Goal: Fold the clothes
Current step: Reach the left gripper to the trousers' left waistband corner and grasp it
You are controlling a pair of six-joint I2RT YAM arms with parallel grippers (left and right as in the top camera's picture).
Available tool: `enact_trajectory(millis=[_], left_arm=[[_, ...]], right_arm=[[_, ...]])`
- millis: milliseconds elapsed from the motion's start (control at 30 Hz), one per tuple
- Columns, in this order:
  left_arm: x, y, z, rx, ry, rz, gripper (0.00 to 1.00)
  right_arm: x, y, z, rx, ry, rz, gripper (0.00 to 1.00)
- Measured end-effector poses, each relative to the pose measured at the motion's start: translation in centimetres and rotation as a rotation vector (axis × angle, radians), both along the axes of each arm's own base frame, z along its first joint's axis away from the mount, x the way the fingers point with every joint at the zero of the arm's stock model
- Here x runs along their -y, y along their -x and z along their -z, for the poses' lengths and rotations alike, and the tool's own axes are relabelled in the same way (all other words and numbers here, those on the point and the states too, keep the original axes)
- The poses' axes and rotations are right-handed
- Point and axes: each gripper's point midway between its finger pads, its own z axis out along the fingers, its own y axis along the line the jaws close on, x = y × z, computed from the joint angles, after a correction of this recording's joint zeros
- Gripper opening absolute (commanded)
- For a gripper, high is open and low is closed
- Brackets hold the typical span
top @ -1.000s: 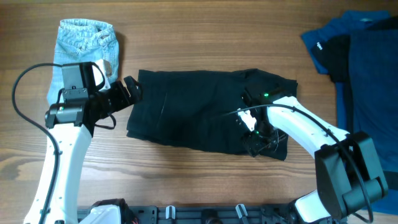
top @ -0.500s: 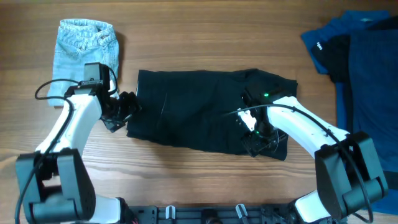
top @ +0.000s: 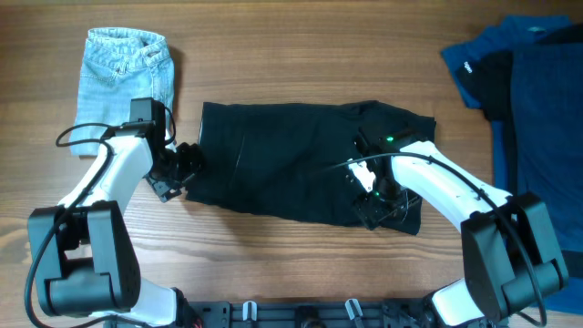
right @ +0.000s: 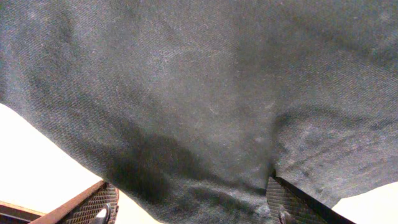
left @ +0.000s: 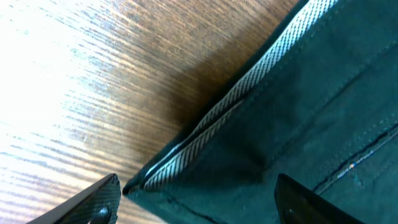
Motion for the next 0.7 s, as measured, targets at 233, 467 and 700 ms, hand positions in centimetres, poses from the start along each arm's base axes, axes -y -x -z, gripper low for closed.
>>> enact_trajectory(millis=[233,467,700], left_arm=[[0.6,0.5,0.8,-0.012,0.038,-0.047,0.8],[2.4,0.3,-0.1,0.0,0.152,-0.053,0.82],[2.8,1.1,-0.5,-0.025,0.17,-0.055,0.95]], right_arm=[[0.0,0.0,0.0,0.0,0.0,0.0,0.77],[0.0,0.0,0.0,0.001,0.0,0.0,0.77],[0.0,0.0,0.0,0.001,0.0,0.0,0.77]])
